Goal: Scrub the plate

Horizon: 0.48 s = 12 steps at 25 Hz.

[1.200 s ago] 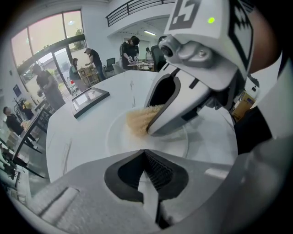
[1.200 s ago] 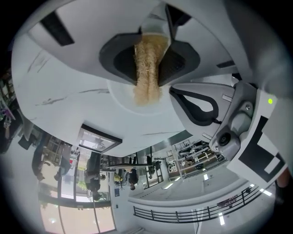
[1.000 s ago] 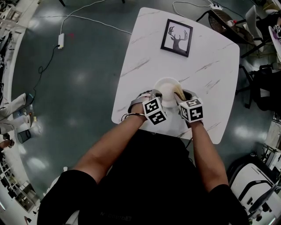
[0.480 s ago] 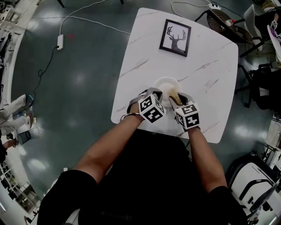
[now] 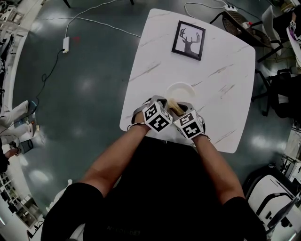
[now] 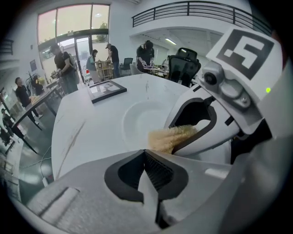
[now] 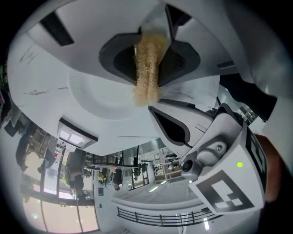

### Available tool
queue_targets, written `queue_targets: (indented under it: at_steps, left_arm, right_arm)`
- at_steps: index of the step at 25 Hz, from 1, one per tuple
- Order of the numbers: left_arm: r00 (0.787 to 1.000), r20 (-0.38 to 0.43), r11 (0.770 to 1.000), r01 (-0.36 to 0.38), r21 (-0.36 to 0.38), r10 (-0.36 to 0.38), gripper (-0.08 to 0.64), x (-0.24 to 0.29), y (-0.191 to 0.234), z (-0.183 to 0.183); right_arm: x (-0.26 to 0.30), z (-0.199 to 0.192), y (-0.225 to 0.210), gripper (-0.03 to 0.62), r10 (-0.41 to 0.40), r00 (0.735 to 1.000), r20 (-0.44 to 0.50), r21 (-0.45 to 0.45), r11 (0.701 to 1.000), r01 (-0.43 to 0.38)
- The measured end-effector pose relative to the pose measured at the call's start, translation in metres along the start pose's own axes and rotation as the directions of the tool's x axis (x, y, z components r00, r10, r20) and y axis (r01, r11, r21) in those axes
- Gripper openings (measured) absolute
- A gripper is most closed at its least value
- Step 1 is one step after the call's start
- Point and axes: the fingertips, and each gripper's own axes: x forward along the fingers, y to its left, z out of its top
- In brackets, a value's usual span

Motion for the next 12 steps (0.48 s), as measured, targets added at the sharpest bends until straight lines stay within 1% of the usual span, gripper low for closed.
queue_targets:
  at_steps: [2,5,10,12]
  left_arm:
    - [1.000,-0.005,1.000,-0.006,0.016,0.006,0.008,0.0029,0.0008,0.0013]
    - [1.000,-0.010,0.999,0.003,0.032,-0.002,0.008,0.0053,0.0023,0.0011]
    - [0.999,-0.048,0.992,-0.016,0.125,0.022,0.008,0.0086,-0.0004,-0.0029]
    - [0.998,-0.058,0.989,-0.018,0.144,0.027,0.008,0.0094,-0.0023,-0.0036]
  right_arm:
    - [0.0024,-0.0027,-0.0004,0.133,0.008,1.000,0.008,0.032,0.999,-0.009]
    - [0.0022,-0.0017,-0.0016,0.133,0.023,0.999,0.023,0.073,0.997,-0.025]
    - [-0.0014,-0.0031,-0.0025,0.133,0.017,1.000,0.021,0.063,0.998,-0.019]
    - [-0.0039,-0.0048,-0.0061,0.133,0.008,1.000,0.021,0.071,0.997,-0.010]
